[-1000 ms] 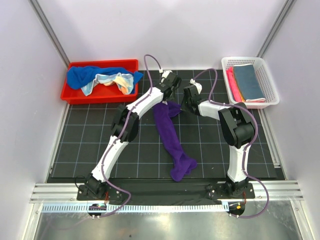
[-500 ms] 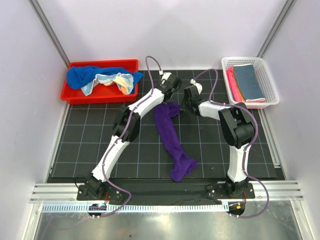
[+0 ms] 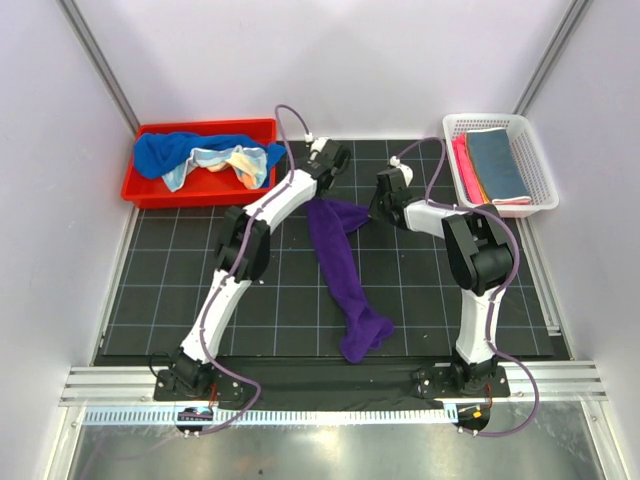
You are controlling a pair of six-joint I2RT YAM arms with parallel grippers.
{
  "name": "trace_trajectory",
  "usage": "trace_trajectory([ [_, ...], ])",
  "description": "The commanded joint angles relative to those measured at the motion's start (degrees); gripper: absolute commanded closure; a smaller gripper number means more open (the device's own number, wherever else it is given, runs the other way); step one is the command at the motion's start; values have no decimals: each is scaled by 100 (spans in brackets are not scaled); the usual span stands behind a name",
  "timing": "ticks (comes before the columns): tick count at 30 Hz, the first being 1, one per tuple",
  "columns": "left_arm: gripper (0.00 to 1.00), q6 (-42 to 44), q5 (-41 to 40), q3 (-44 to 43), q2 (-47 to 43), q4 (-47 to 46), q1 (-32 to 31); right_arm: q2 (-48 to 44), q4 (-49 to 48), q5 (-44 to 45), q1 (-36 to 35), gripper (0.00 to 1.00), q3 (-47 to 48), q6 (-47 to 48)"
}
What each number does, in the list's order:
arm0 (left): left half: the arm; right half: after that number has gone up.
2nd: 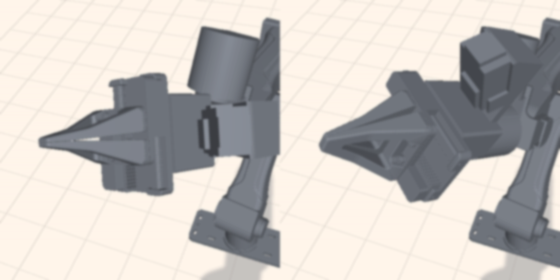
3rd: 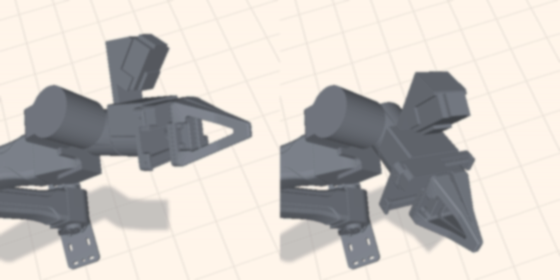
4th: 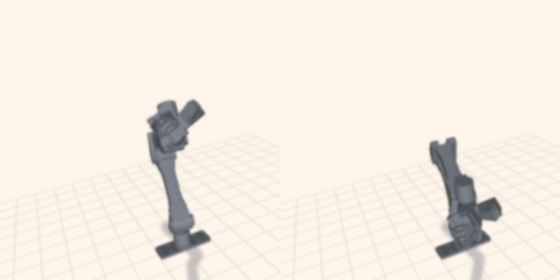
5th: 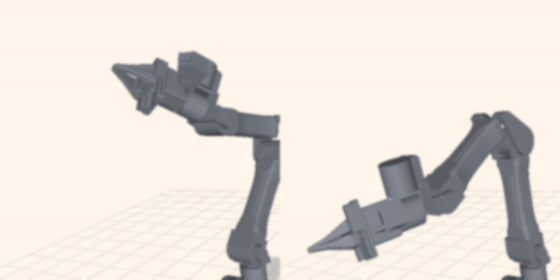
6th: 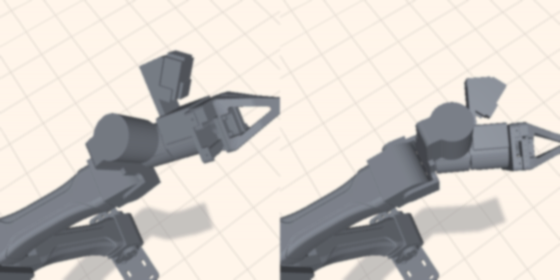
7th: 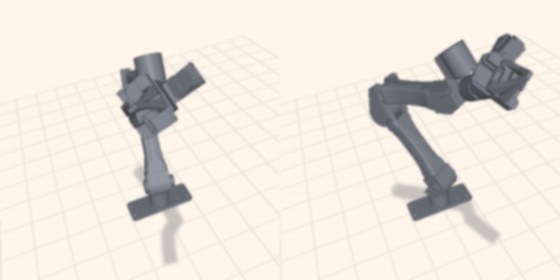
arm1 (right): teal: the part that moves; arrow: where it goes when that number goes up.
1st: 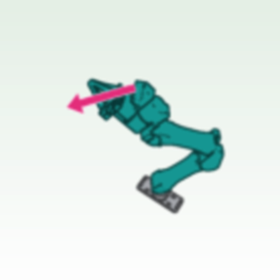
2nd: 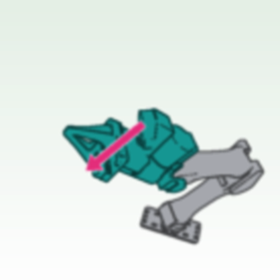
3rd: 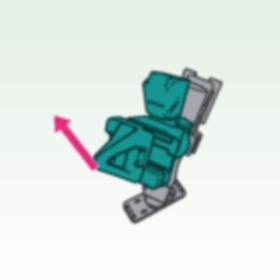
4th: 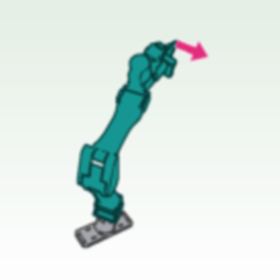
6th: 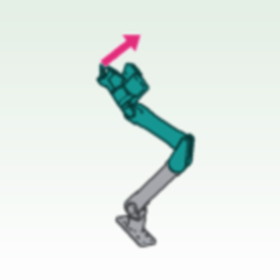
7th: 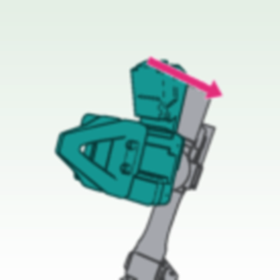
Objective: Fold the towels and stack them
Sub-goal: Flatten out the crumpled towel
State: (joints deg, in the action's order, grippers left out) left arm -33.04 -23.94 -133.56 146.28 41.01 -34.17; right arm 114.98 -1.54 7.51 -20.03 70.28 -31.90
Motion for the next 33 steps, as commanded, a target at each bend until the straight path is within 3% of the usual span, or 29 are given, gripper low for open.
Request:
trace_trajectory([
  [1,100,-106,39,224,-837,-207,218,-301,119,163,122,99,3,43],
  [11,100,95,118,1138,-1917,-489,394,-748,654,566,202,99,407,473],
  [21,100,464,311,2685,-3604,-1025,420,-2233,1129,726,210,99,592,1010],
  [27,100,623,1049,3966,-4800,-1727,420,-3560,1191,577,131,99,373,1274],
  [33,100,711,1989,4487,-6110,-2089,420,-4561,1533,550,-273,99,635,1660],
])
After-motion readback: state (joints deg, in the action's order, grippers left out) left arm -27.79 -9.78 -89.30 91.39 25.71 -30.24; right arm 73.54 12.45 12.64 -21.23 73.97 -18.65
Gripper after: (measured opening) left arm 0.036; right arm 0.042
